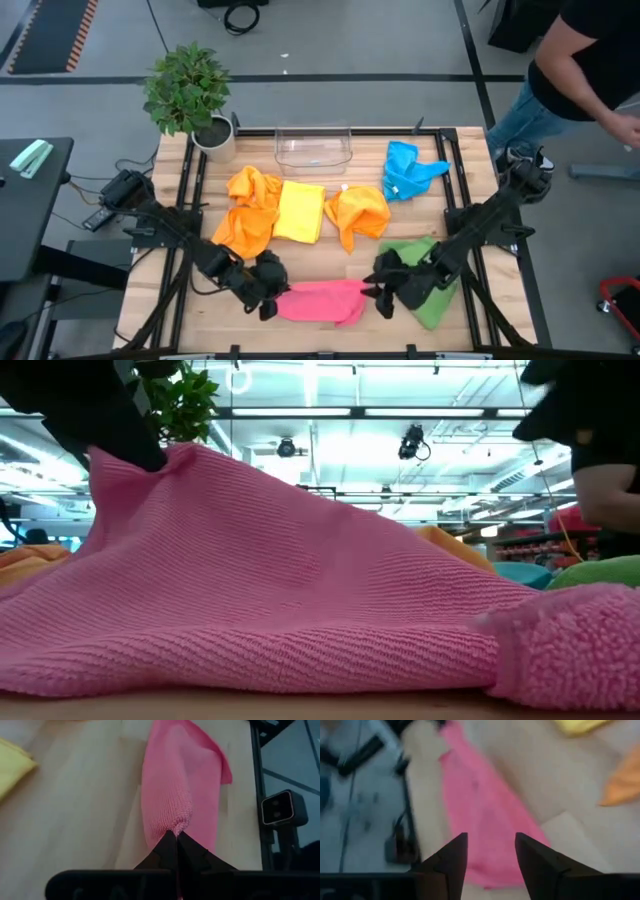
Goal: Fold microfiber towels
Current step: Fold the pink microfiber cloth
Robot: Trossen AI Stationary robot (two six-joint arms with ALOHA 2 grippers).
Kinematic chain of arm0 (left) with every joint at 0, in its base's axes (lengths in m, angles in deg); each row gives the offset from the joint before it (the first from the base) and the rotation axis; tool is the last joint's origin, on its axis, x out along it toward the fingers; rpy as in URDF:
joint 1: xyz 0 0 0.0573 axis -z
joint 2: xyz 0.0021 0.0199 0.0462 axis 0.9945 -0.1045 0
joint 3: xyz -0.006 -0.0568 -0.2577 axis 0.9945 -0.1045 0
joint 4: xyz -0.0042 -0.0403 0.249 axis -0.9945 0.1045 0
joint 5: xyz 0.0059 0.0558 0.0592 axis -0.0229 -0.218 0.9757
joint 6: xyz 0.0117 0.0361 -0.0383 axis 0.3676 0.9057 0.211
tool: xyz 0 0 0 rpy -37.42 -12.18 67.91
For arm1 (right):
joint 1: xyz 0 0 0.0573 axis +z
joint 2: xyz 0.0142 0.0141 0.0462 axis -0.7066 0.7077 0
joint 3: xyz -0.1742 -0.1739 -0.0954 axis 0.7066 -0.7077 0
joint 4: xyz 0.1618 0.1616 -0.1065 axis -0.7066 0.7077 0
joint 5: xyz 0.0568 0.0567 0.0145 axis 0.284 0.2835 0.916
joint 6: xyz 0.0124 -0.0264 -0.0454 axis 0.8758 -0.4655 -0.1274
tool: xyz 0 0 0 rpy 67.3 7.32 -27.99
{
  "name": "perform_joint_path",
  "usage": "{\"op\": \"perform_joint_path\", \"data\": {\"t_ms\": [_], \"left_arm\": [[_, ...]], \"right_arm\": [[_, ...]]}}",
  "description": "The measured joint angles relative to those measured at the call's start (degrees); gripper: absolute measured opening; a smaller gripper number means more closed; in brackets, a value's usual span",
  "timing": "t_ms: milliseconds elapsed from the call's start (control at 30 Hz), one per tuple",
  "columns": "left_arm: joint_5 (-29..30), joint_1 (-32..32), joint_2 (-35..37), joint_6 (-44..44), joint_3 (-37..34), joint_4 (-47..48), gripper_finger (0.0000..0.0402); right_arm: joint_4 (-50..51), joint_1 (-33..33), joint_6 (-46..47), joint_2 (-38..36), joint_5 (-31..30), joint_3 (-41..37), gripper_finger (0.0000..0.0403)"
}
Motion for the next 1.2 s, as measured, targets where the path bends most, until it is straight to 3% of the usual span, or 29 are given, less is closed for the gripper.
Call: {"op": "perform_joint_path", "data": {"t_ms": [133, 233, 333, 400, 467, 633, 867, 1000, 1200], "left_arm": [[-1.9, -1.5, 0.1, 2.3, 0.4, 0.0, 0.0011], [-3.8, -2.7, 0.1, 3.6, 0.4, 0.1, 0.0006], [-5.6, -3.7, 0.1, 3.7, 0.4, 0.1, 0.0006], [-6.2, -4.2, 0.1, 3.7, 0.4, 0.0, 0.0012], [-6.3, -4.5, 0.1, 3.8, 0.4, 0.1, 0.0014], [-6.3, -4.7, 0.1, 4.6, 0.4, 0.1, 0.0006], [-6.3, -4.8, 0.1, 5.3, 0.4, 0.6, 0.0012], [-6.3, -4.8, 0.1, 5.2, 0.4, 0.5, 0.0007], [-6.3, -4.5, 0.1, 4.8, 0.4, 0.5, 0.0021]], "right_arm": [[0.4, -4.9, -12.2, 0.7, 9.7, 1.5, 0.0179], [0.5, -8.9, -17.0, 2.1, 13.2, 1.9, 0.0179], [0.7, -12.9, -17.4, 2.7, 17.0, 1.9, 0.0179], [2.3, -15.1, -12.7, 2.8, 18.5, 1.9, 0.0179], [2.5, -16.3, -10.0, 3.9, 18.7, 1.9, 0.0179], [0.2, -15.9, -14.5, 10.3, 14.7, 1.6, 0.0179], [-4.7, -17.4, -17.1, 17.8, 15.5, 1.6, 0.0179], [-3.5, -17.0, -13.2, 15.6, 18.5, 1.5, 0.0179], [-2.3, -14.0, -8.3, 8.8, 17.0, 1.6, 0.0179]]}}
